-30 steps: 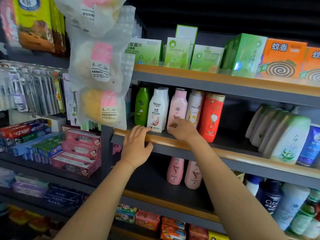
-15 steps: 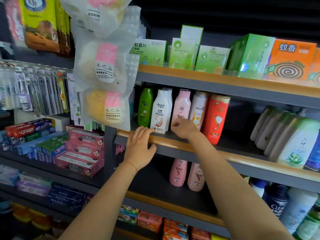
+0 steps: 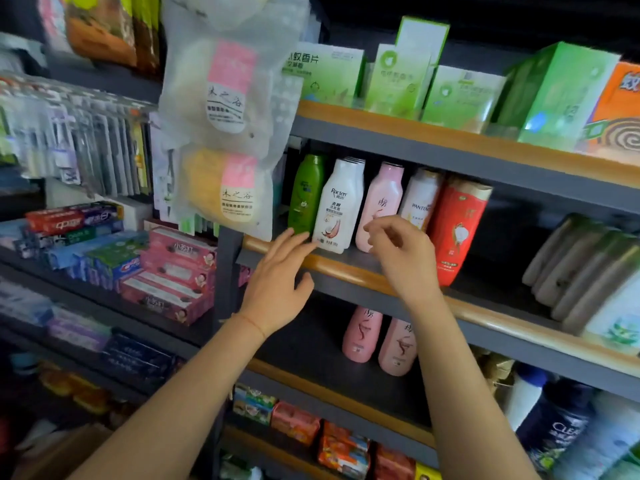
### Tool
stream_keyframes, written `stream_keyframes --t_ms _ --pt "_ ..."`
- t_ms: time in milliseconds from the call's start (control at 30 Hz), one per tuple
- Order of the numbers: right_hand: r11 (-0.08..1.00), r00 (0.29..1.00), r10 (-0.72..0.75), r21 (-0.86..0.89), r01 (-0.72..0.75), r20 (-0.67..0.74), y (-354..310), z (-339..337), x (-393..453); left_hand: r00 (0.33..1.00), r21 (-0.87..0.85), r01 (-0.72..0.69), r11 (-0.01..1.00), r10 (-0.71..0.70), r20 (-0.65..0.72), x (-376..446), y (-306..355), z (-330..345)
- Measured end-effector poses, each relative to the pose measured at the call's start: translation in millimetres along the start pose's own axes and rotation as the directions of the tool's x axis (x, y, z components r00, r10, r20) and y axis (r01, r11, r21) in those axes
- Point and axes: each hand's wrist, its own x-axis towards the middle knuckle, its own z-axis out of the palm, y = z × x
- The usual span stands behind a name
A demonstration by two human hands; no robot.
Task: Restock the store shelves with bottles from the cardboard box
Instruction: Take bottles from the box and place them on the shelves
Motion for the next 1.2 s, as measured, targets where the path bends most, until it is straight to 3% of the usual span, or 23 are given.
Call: stream_keyframes --t_ms 100,167,200,300,433,567,667,733,767,833,900,1000,1067,1200 --pt "0.988 0.986 0.017 0.15 -0.042 0.165 4 34 -42 0.988 -0.011 0.002 1.0 -0.004 -0.151 -41 -19 -11" --pt "0.979 0.93 0.085 0.143 -0.145 0.359 23 79 -73 0.966 -0.062 0.225 0.972 -0.231 -0.118 -90 -48 -13" --pt "0.971 0.887 0.132 0.12 -0.205 0.443 36 105 -92 0.919 -0.077 0.386 0.919 -0.39 -0.054 -119 -66 -14" --pt "0.916 0.69 0.316 -0.021 -0.4 0.651 81 187 -162 0.652 0.045 0.75 0.66 -0.749 0.118 -227 -123 -16" --pt "0.775 0.305 0.514 -0.28 -0.567 0.802 131 282 -270 0.269 0.18 0.939 0.294 -0.951 0.152 -375 -163 -33" --pt "0.646 0.016 0.599 -0.472 -0.6 0.8 161 358 -370 0.154 0.343 0.935 0.085 -0.972 -0.176 -491 -184 -46" --pt "0.552 -0.159 0.653 -0.609 -0.57 0.74 189 411 -438 -0.009 0.215 0.973 -0.085 -0.943 -0.333 -538 -194 -48" --pt "0.493 -0.24 0.692 -0.688 -0.533 0.681 207 437 -476 -0.187 -0.089 0.981 -0.171 -0.956 -0.228 -555 -205 -46" --pt "0.469 -0.262 0.714 -0.721 -0.51 0.65 216 449 -493 -0.232 -0.276 0.943 -0.186 -0.962 -0.144 -561 -212 -45" --pt "0.427 -0.307 0.748 -0.781 -0.457 0.588 232 468 -522 -0.288 -0.516 0.827 -0.223 -0.956 -0.048 -571 -220 -41" --pt "0.394 -0.348 0.772 -0.831 -0.394 0.531 247 480 -549 -0.309 -0.613 0.757 -0.226 -0.951 -0.032 -569 -219 -38" --pt "0.408 -0.417 0.755 -0.861 -0.305 0.506 259 482 -587 -0.258 -0.673 0.717 -0.181 -0.966 -0.015 -571 -216 -35" --pt "0.372 -0.462 0.743 -0.873 -0.315 0.483 261 480 -610 -0.25 -0.703 0.692 -0.164 -0.968 -0.019 -578 -217 -37" --pt "0.161 -0.539 0.719 -0.859 -0.485 0.439 263 483 -642 -0.243 -0.711 0.687 -0.152 -0.97 -0.027 -586 -220 -35"
